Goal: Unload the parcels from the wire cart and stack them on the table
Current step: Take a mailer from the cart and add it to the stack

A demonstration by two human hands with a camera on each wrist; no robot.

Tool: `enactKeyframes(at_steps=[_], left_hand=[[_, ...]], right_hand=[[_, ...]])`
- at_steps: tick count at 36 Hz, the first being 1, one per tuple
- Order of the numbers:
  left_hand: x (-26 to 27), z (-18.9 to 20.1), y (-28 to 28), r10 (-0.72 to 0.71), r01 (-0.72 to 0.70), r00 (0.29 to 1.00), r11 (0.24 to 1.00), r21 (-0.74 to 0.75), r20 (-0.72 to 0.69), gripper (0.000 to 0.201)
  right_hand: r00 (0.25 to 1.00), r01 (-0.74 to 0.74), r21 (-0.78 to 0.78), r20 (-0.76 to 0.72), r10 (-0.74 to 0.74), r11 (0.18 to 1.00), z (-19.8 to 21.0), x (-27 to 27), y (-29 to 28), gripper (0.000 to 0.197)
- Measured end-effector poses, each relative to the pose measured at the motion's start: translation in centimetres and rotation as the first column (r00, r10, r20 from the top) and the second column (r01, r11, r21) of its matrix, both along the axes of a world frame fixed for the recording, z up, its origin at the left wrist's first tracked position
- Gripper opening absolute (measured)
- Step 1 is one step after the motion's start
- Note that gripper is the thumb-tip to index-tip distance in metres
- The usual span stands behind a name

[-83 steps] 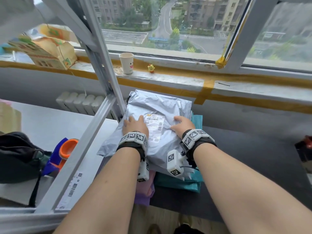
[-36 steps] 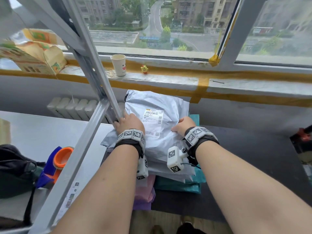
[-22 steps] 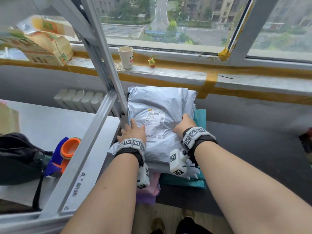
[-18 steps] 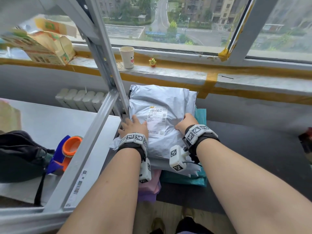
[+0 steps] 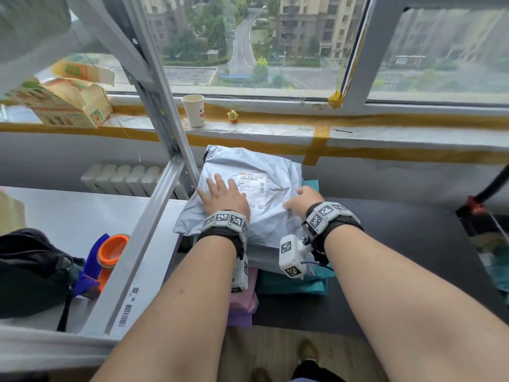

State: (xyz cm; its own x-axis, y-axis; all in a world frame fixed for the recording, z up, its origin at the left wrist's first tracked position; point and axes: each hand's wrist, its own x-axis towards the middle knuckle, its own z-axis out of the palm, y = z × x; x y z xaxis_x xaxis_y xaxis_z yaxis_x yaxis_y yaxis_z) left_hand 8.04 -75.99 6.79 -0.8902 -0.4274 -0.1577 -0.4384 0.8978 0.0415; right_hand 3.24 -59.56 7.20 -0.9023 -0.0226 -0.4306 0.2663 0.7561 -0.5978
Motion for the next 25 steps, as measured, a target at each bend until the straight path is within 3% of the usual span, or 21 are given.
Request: enactKeyframes(at_steps=[6, 13, 25], left_hand=[[0.3, 0.7, 3.1, -0.079, 0.08, 0.997, 0.996, 0.027, -0.019, 0.054], [0.5, 1.8, 7.7, -0.195, 0.196, 0.98, 0.98, 0.021, -0.032, 0.053], [0.8, 2.2, 23.1, -0.417, 0.415, 0.903, 0.909, -0.038, -0.103, 0.052]], right_hand=[[0.996, 0.073, -0.026, -0.045, -0.074, 0.997, 0.5, 1.8, 2.2, 0.059], [0.983, 0.161, 0.011, -0.095, -0.159, 0.987, 0.6, 3.2, 7.3, 0.042], [0.949, 0.306, 0.043, -0.099, -0.301, 0.951, 0.6, 6.2, 23.1, 0.034]])
